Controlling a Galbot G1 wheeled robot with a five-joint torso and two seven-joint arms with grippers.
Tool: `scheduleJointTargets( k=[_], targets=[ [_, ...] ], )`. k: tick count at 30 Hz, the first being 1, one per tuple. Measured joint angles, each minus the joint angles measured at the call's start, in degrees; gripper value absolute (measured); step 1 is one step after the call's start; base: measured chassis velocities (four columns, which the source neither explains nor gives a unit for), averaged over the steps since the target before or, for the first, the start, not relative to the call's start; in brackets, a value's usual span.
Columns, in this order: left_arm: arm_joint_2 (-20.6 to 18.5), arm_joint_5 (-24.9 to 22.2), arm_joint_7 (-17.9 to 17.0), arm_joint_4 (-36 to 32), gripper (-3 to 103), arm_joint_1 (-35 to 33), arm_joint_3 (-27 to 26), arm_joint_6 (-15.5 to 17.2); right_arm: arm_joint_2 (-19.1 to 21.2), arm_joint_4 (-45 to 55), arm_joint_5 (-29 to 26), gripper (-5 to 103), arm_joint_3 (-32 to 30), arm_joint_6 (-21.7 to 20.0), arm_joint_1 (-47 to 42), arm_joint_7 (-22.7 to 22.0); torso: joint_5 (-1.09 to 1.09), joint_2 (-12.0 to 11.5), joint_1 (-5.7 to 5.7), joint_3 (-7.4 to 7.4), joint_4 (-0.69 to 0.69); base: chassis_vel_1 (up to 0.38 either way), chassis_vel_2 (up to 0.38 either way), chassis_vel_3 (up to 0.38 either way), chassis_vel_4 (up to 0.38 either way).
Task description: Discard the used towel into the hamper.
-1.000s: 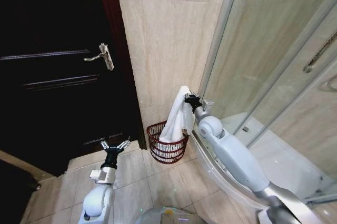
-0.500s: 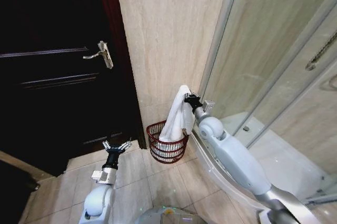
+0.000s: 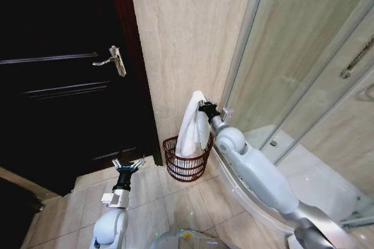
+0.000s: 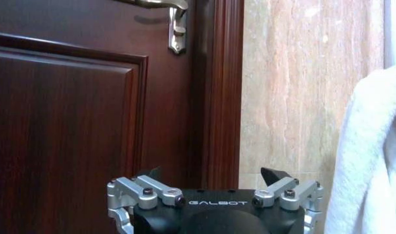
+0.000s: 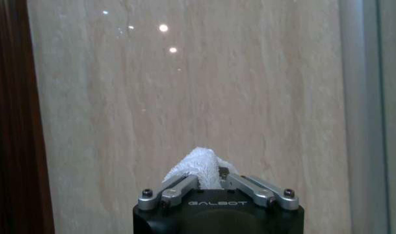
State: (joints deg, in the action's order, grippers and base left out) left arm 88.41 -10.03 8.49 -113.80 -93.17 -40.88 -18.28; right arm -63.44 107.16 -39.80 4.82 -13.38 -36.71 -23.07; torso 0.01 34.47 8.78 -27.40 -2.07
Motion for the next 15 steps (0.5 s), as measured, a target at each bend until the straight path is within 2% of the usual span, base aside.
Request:
scheduleJointTargets(
  k=[11,15],
  targets=[
    [-0.05,0.41,-0.01,-0.59,100,0.11,0.41,0.13,0.48,-0.50,0.00,3,-0.44,0.49,-1.25,0.81,-0.01,0.08,0.03,-0.04,-0.01,0.000,0.000,0.000,0.000],
    [0.02,0.57,-0.02,-0.91,100,0.09,0.47,0.19,-0.40,-3.90,-0.84,3,0.21,0.97,-0.67,2.39,-0.02,0.10,0.03,-0.05,-0.01,0.000,0.000,0.000,0.000]
  ],
)
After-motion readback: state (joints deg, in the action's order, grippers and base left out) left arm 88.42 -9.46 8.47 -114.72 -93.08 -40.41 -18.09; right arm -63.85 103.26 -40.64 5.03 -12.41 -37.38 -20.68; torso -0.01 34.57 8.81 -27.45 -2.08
